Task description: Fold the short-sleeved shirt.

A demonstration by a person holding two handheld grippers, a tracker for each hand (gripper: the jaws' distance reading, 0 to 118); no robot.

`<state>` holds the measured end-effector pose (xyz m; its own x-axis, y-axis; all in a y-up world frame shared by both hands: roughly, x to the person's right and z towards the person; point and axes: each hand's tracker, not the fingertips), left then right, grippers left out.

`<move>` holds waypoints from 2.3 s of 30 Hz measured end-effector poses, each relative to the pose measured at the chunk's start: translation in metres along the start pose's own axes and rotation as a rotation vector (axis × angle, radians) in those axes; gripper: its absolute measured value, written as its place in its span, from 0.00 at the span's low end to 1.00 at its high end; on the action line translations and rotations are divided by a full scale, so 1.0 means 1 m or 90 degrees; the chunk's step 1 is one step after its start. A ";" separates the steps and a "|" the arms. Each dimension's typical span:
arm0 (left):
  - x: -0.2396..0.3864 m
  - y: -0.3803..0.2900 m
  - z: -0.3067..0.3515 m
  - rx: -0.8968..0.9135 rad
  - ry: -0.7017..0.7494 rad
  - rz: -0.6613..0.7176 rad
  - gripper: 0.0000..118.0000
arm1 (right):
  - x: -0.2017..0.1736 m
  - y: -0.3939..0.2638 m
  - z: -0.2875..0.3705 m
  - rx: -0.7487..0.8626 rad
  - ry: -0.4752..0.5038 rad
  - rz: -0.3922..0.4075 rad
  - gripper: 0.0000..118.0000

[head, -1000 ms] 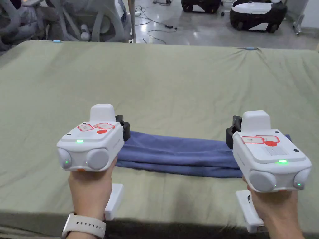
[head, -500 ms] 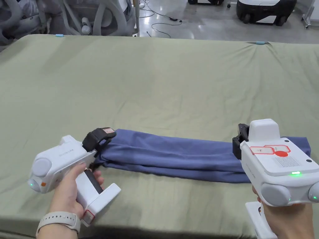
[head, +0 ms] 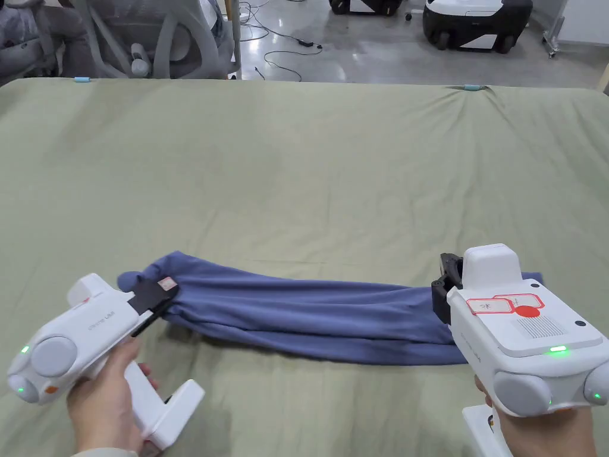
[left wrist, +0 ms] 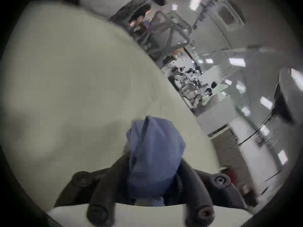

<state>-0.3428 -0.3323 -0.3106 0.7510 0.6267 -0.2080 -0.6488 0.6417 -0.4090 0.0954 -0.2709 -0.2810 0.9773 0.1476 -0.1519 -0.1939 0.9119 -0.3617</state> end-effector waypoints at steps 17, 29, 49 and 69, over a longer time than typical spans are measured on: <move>0.200 -0.176 -0.051 -0.137 0.107 -0.782 0.10 | 0.014 -0.026 0.003 -0.005 0.020 -0.057 0.00; 0.181 -0.088 -0.002 -0.081 -0.058 -0.386 0.78 | 0.034 -0.022 0.014 0.022 0.047 -0.085 0.00; 0.195 -0.150 -0.057 -0.215 -0.085 -0.347 0.00 | 0.036 -0.031 0.005 0.005 0.052 -0.088 0.00; 0.043 -0.100 -0.054 -0.179 -0.223 0.225 0.93 | 0.025 -0.040 0.000 0.016 0.048 -0.063 0.00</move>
<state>-0.2387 -0.3934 -0.3270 0.3774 0.9219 -0.0871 -0.7595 0.2544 -0.5987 0.1279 -0.3036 -0.2703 0.9822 0.0276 -0.1860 -0.0935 0.9299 -0.3558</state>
